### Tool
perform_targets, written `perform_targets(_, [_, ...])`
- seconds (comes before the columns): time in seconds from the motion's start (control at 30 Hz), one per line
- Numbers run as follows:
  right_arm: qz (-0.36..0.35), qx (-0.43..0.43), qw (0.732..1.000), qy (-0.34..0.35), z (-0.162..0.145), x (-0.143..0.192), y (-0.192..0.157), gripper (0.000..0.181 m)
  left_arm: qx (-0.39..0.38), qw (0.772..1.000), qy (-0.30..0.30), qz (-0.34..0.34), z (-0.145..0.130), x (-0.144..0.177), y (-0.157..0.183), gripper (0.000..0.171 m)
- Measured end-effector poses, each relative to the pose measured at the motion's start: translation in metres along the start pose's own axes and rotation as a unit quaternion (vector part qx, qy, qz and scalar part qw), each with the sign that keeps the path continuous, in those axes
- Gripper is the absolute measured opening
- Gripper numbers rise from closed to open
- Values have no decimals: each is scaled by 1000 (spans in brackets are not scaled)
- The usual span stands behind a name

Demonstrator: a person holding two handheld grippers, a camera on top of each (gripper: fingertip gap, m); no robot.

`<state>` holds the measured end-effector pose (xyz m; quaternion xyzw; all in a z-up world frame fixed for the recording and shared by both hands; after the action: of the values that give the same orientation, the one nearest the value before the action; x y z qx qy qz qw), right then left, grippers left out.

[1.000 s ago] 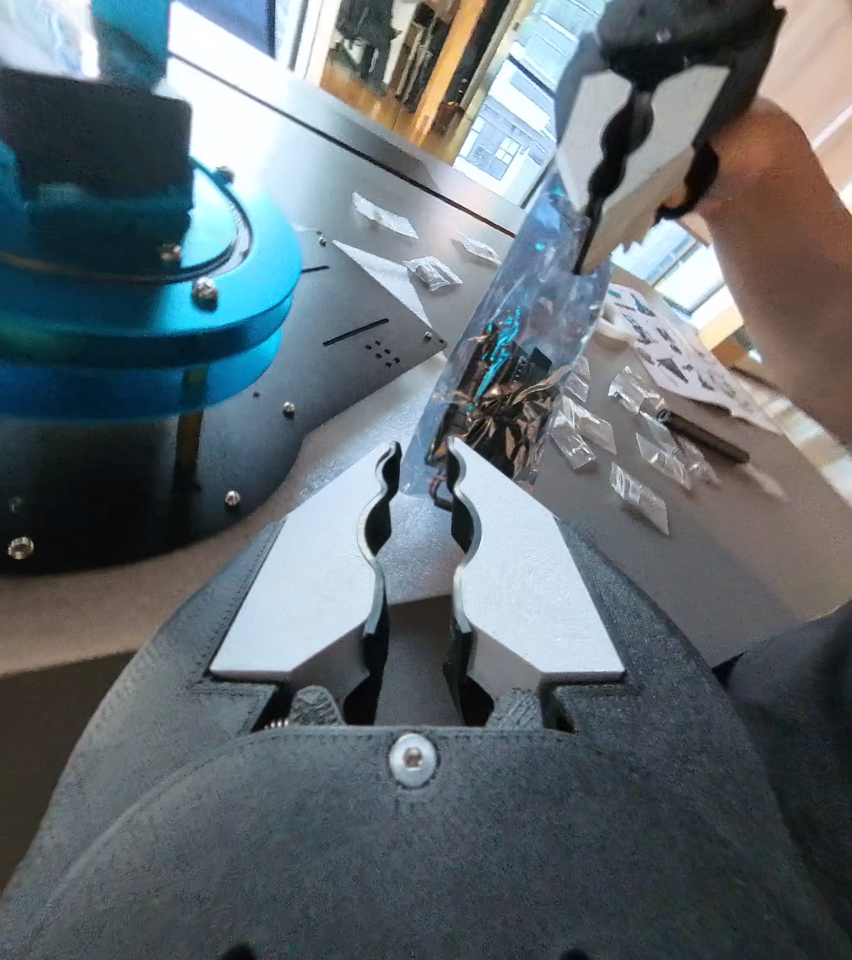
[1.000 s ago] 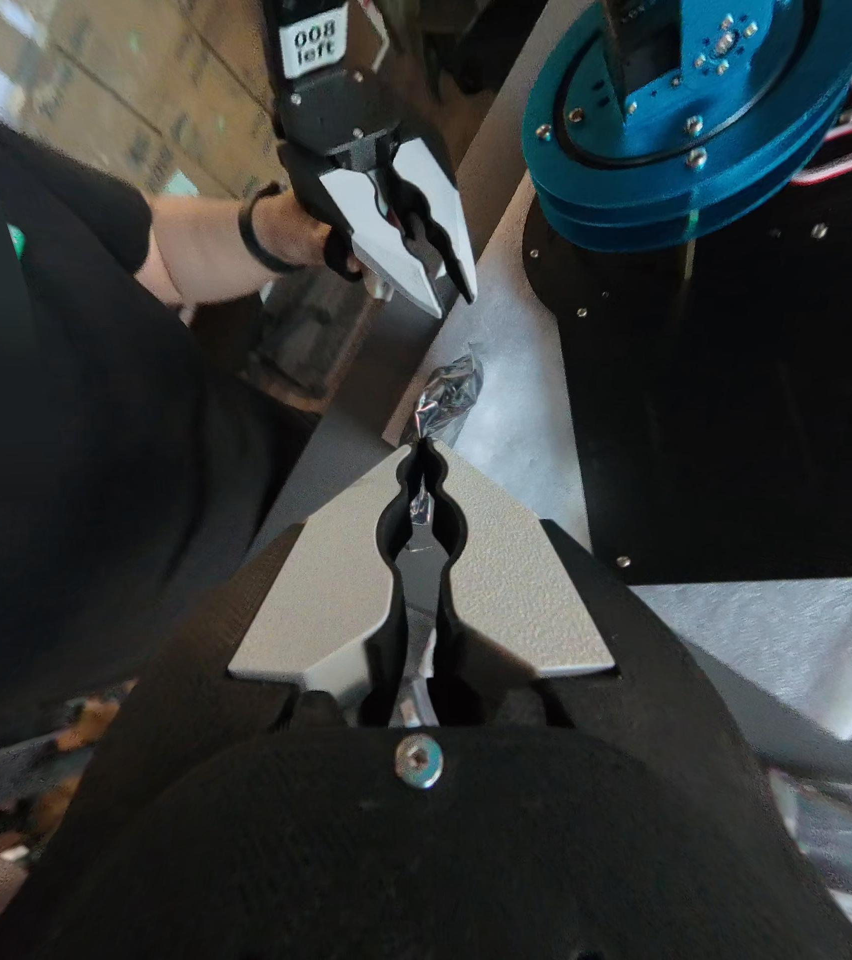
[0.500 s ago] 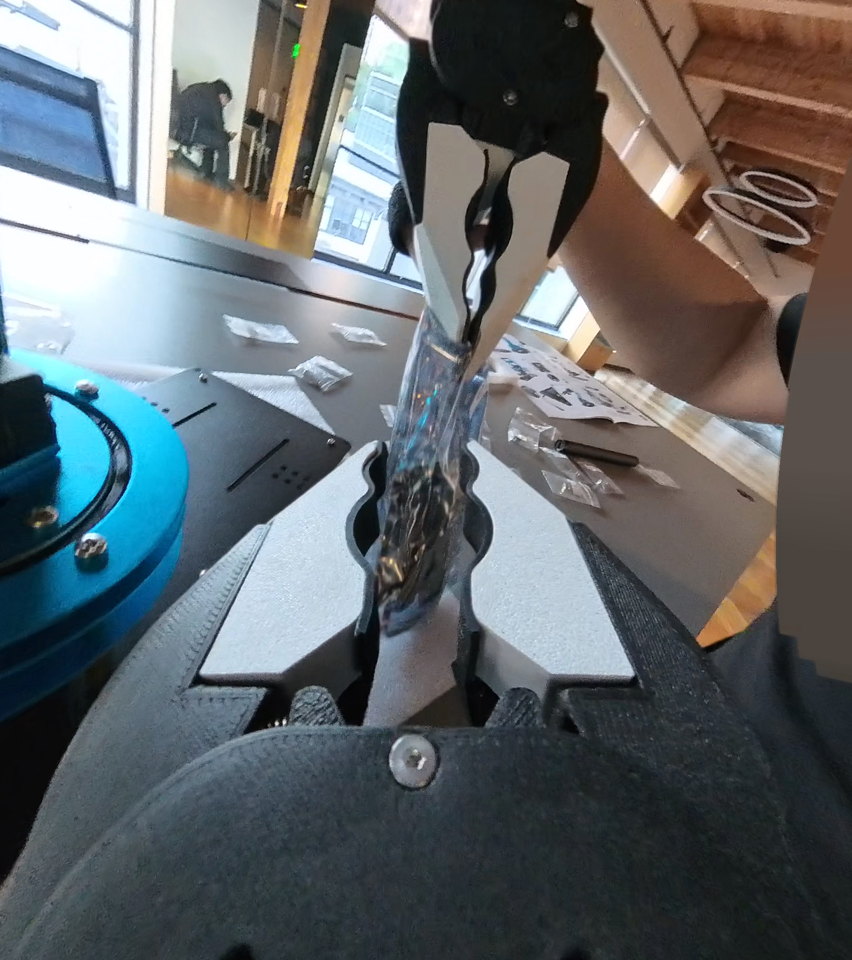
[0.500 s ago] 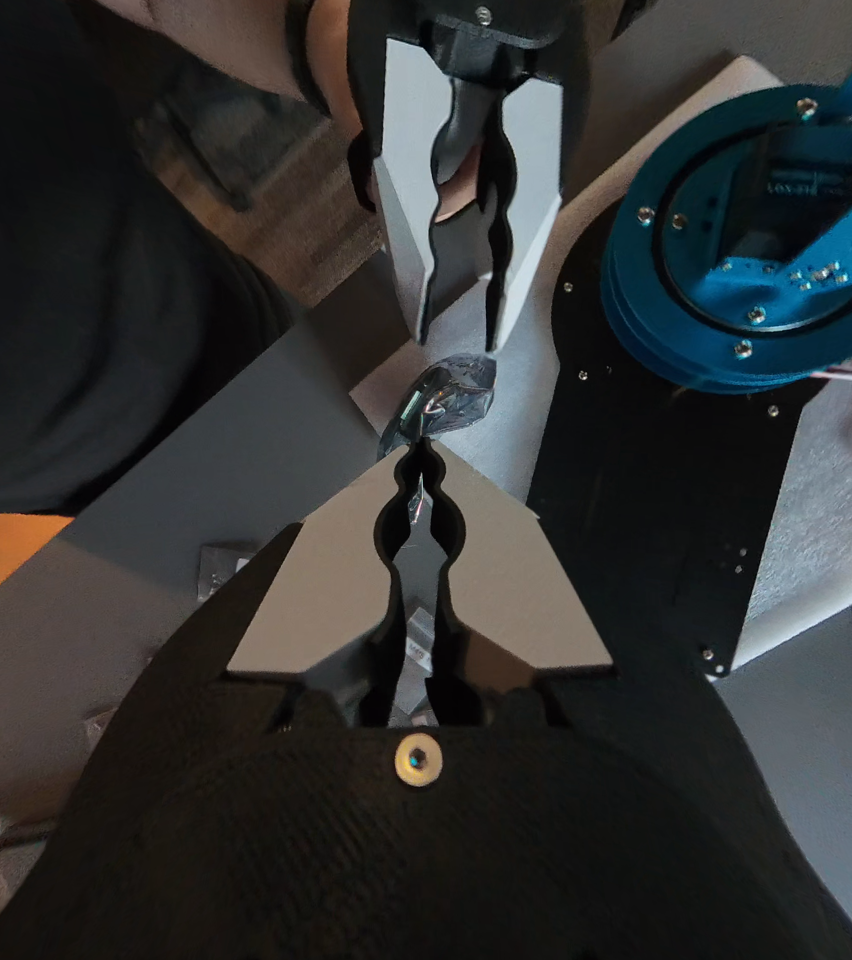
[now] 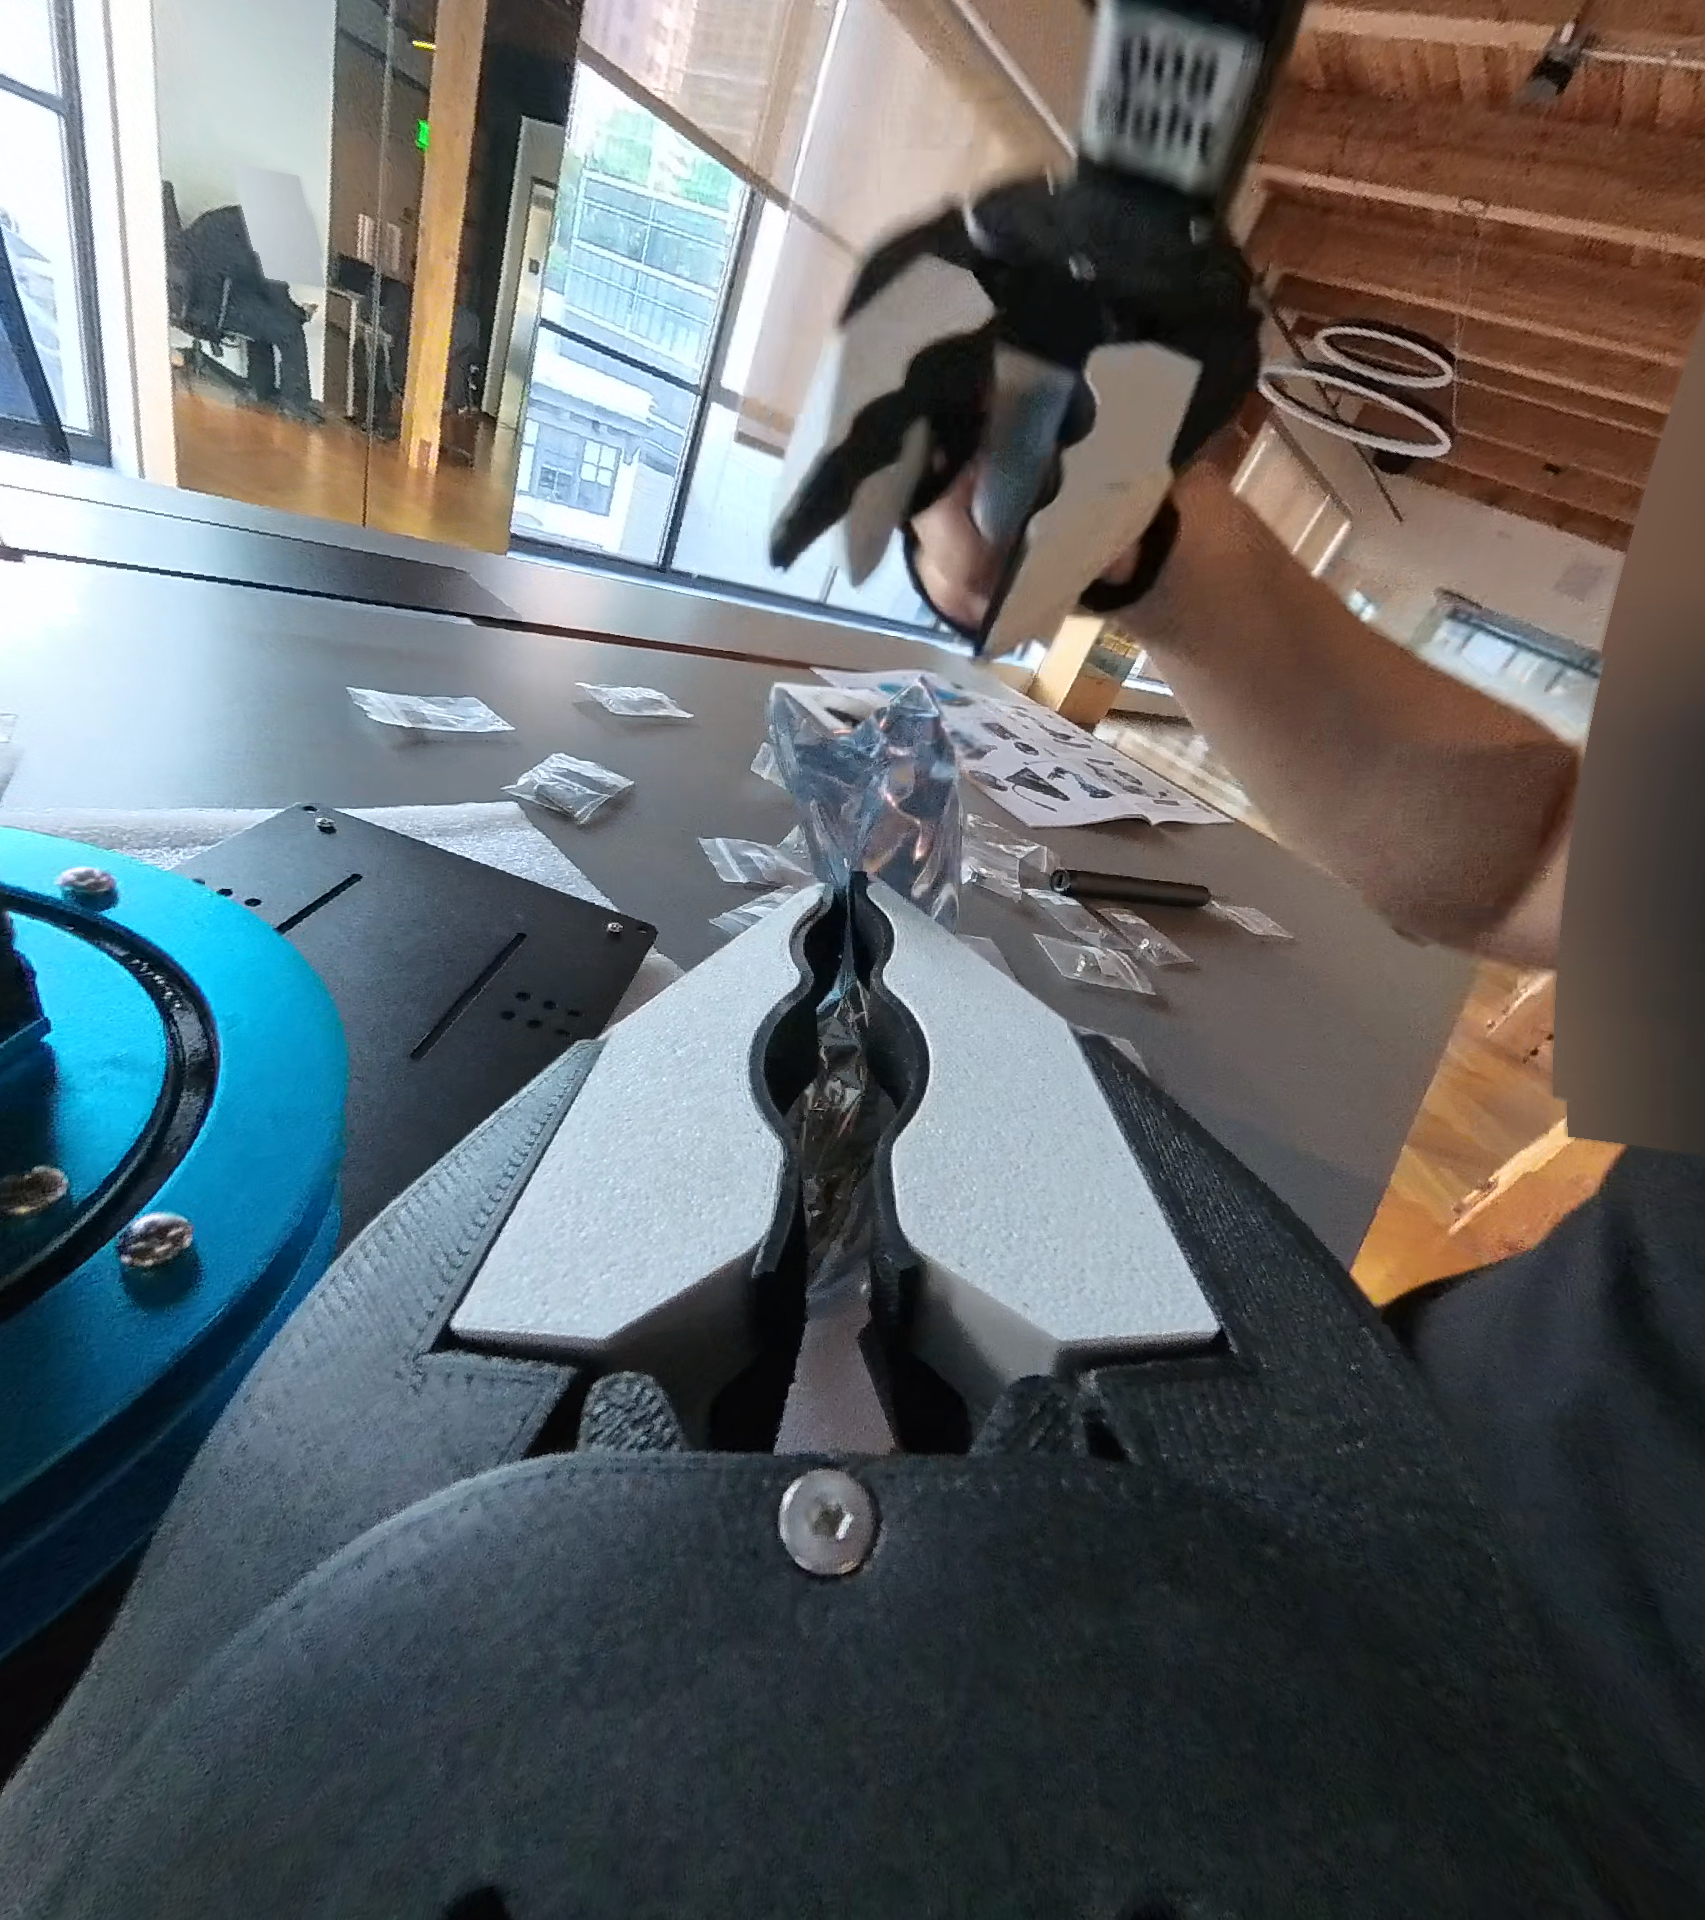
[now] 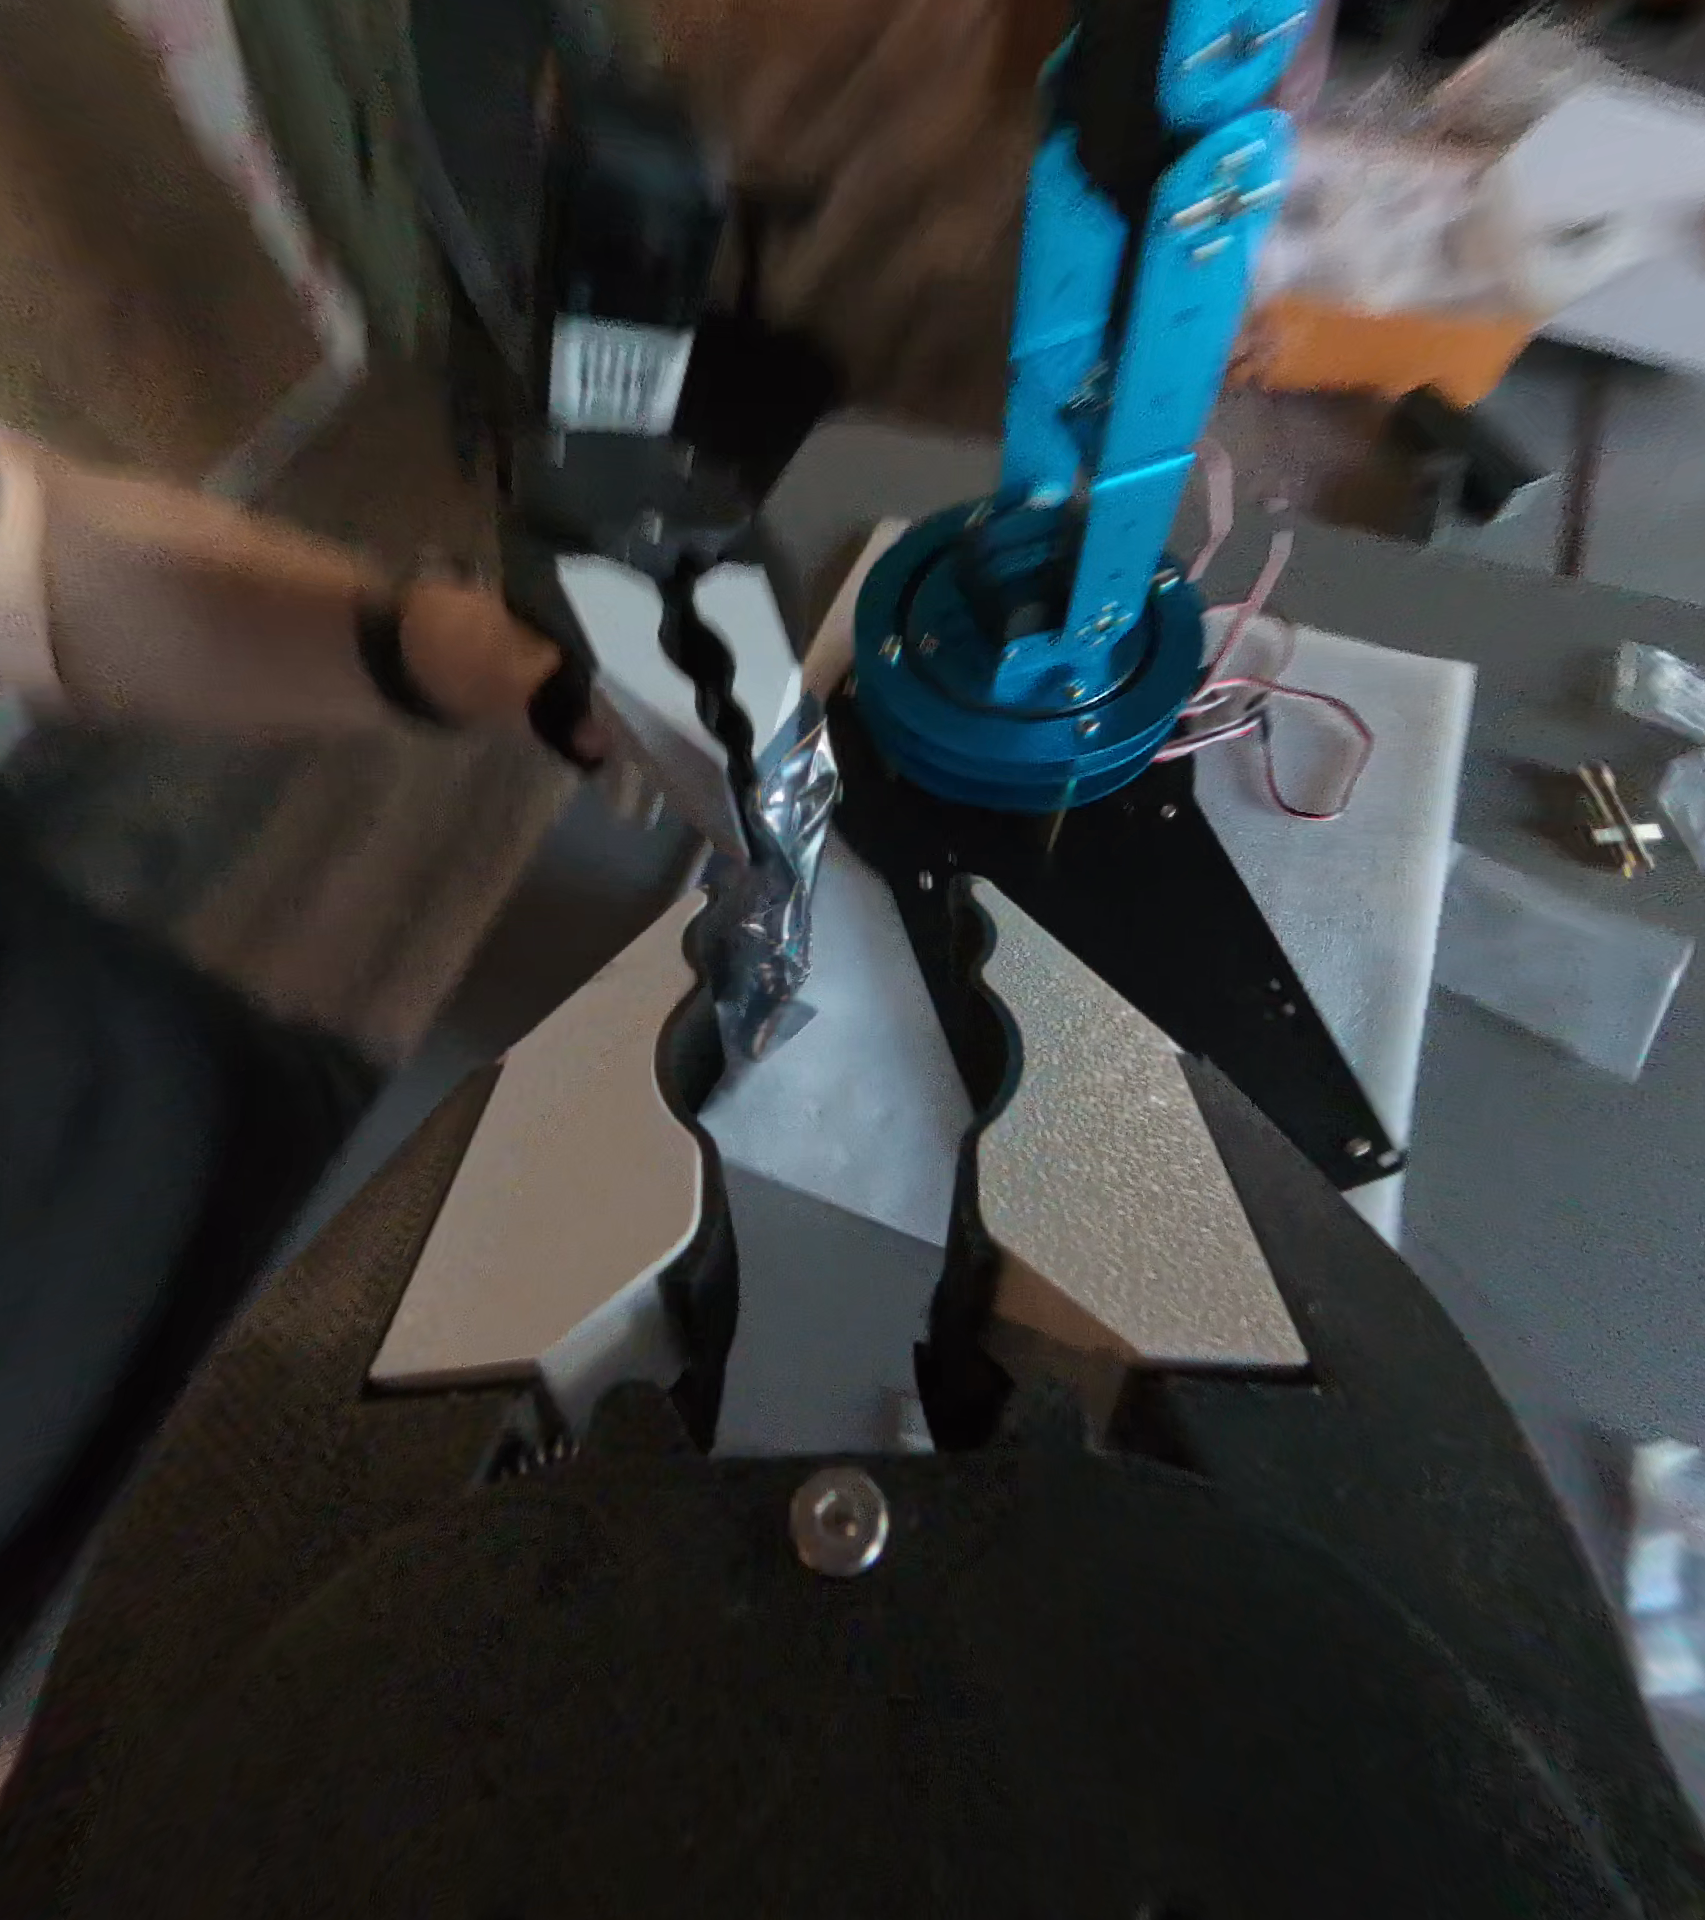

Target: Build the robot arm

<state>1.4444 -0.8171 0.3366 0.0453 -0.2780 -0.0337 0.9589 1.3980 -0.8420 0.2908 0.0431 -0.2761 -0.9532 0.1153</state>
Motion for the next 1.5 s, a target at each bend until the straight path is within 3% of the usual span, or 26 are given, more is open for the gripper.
perform_targets(0.03, [-40, -57, 996, 46, -4, 8, 1, 38, 4, 1000, 2, -2, 0, 1, -1, 0])
perform_targets(0.1, [-81, -140, 985, 59, -36, 10, -13, 34, 8, 1000, 5, -6, 0, 2, -1, 0])
perform_targets(0.2, [-48, -199, 977, 65, -69, -15, -51, 22, 16, 1000, 8, -7, 1, 3, -2, 0])
perform_targets(0.33, [-36, -246, 967, 52, -88, -38, -64, 8, 36, 999, 10, -19, 1, 2, -2, 2])
perform_targets(0.37, [-34, -247, 967, 51, -90, -41, -65, 1, 39, 999, 11, -21, 1, 2, -3, 2])
perform_targets(0.57, [-54, -244, 965, 78, -89, -40, -61, 0, 78, 997, 15, -19, 0, 13, -5, 15])
perform_targets(0.97, [-77, -191, 977, 50, -89, -40, -59, 0, 117, 993, 9, -29, -10, 40, -7, 5])
perform_targets(1.13, [-80, -173, 980, 46, -87, -41, -58, 0, 69, 997, -35, -8, -17, 35, -9, 8])
perform_targets(1.3, [-74, -163, 982, 52, -85, -41, -60, 0, 16, 998, -65, 10, -23, 24, -8, 0])
perform_targets(1.43, [-72, -160, 983, 62, -77, -39, -57, 0, 3, 999, -44, 2, -16, 19, 3, 0])
perform_targets(1.5, [-93, -125, 988, 13, -86, -40, -53, 0, -3, 999, -27, 24, -10, 21, -1, 0])
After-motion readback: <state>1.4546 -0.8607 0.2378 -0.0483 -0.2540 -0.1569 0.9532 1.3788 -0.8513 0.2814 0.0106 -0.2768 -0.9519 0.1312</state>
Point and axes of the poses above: each gripper's, where its closed fingertips meet, x back along the fingers, z out of its top, y = z × x across the jaws, the point moved 1 cm from there along x, back along the fingers, and after that the axes turned 11 degrees about x, right-handed, at the moved point
